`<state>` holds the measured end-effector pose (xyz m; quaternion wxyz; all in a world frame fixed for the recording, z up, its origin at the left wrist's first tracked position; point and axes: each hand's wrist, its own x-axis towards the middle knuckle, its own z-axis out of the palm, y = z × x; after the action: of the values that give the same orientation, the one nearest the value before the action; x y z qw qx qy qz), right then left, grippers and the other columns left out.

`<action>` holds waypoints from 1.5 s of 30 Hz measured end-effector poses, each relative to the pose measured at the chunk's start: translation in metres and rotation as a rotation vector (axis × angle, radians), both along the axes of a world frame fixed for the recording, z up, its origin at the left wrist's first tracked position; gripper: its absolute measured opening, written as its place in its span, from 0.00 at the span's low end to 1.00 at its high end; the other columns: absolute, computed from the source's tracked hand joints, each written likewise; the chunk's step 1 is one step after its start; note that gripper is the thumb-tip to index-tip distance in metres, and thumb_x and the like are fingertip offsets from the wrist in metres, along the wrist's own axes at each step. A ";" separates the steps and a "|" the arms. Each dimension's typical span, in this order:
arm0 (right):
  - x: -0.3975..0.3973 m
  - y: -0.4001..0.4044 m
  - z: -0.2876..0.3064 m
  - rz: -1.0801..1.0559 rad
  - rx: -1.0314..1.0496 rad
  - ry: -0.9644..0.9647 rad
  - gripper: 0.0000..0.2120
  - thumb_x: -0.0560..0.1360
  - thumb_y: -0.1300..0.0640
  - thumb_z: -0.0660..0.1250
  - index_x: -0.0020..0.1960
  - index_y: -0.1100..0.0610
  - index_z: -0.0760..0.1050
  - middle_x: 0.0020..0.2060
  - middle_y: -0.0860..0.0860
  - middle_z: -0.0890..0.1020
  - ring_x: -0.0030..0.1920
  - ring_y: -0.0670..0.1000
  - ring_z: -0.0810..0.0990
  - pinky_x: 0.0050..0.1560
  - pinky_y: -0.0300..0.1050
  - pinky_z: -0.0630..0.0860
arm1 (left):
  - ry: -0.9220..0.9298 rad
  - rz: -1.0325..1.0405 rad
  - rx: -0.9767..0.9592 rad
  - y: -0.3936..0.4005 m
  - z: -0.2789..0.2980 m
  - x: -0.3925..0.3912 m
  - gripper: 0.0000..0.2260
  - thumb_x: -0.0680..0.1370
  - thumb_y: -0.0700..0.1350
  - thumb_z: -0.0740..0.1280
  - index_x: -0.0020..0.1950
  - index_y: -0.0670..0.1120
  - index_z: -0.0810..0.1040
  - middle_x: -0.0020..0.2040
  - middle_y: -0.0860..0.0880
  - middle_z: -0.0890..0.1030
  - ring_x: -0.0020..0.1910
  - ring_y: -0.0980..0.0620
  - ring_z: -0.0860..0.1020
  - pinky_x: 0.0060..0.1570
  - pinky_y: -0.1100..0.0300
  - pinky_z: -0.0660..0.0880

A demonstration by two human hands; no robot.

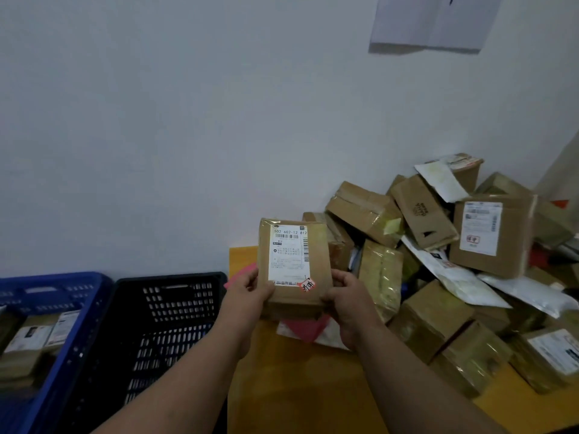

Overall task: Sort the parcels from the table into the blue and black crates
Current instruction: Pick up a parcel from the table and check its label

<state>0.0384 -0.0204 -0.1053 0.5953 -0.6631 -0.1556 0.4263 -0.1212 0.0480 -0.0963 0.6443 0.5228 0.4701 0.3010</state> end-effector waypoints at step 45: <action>-0.401 0.035 -0.067 0.739 -0.189 -0.109 0.20 0.75 0.61 0.68 0.65 0.53 0.70 0.58 0.52 0.78 0.56 0.54 0.78 0.55 0.50 0.77 | 0.320 0.521 -0.179 -0.037 -0.046 -0.418 0.16 0.80 0.47 0.61 0.69 0.50 0.72 0.61 0.46 0.77 0.58 0.46 0.75 0.57 0.50 0.74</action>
<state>-0.3624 0.0147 -0.1720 0.3285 -0.6359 -0.3757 0.5887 -0.5393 0.0114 -0.1423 0.5069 0.3669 0.7080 0.3273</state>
